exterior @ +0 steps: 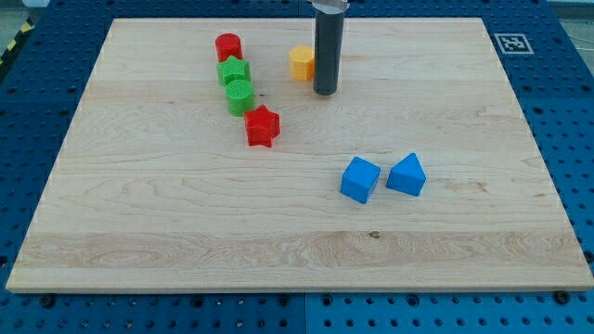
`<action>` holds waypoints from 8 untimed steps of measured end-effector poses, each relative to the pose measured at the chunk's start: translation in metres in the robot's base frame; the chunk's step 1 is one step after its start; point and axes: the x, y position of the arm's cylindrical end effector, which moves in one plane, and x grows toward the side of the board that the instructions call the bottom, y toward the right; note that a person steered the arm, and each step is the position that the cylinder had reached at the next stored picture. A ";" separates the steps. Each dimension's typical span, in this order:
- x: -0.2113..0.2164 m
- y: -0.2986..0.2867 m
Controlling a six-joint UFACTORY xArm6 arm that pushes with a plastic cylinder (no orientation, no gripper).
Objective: Move the green star to the bottom left of the red star
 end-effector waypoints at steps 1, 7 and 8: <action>-0.001 -0.005; -0.046 -0.032; -0.046 -0.049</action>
